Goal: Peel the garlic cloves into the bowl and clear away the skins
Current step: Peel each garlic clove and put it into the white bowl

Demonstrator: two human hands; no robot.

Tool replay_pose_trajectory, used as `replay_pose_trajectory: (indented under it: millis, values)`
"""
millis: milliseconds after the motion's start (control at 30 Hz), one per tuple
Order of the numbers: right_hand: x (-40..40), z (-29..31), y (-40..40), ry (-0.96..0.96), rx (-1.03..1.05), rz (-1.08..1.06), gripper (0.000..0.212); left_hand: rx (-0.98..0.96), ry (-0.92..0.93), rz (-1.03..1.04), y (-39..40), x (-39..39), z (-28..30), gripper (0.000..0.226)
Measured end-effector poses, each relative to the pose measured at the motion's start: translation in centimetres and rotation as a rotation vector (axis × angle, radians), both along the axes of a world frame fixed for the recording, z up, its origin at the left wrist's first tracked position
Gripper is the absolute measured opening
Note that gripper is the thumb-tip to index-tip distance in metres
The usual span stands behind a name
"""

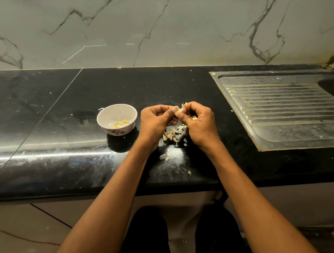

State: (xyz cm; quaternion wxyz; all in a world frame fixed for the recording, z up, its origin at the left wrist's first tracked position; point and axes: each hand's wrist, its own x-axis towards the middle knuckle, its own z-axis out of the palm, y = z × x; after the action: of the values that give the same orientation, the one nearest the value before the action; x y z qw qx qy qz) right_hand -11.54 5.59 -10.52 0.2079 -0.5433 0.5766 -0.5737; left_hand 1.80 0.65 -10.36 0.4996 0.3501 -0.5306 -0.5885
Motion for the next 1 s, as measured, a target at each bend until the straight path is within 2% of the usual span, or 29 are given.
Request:
replay_pose_trajectory:
  millis: [300, 767, 867, 1000]
  values:
    - [-0.02, -0.10, 0.49, 0.019, -0.001, -0.001, 0.022, 0.044, 0.080, -0.009, -0.25, 0.05, -0.22, 0.005]
    - [-0.62, 0.00, 0.37, -0.079, 0.009, -0.233, 0.026, -0.018, 0.025, -0.023, -0.34, -0.02, -0.50, 0.007]
    - [-0.51, -0.05, 0.41, -0.147, -0.005, -0.157, 0.014, -0.032, 0.024, -0.016, -0.25, -0.07, -0.46, 0.006]
    - [-0.30, -0.10, 0.38, -0.136, 0.008, -0.078, 0.014, -0.046, 0.026, -0.003, -0.17, -0.06, -0.44, 0.004]
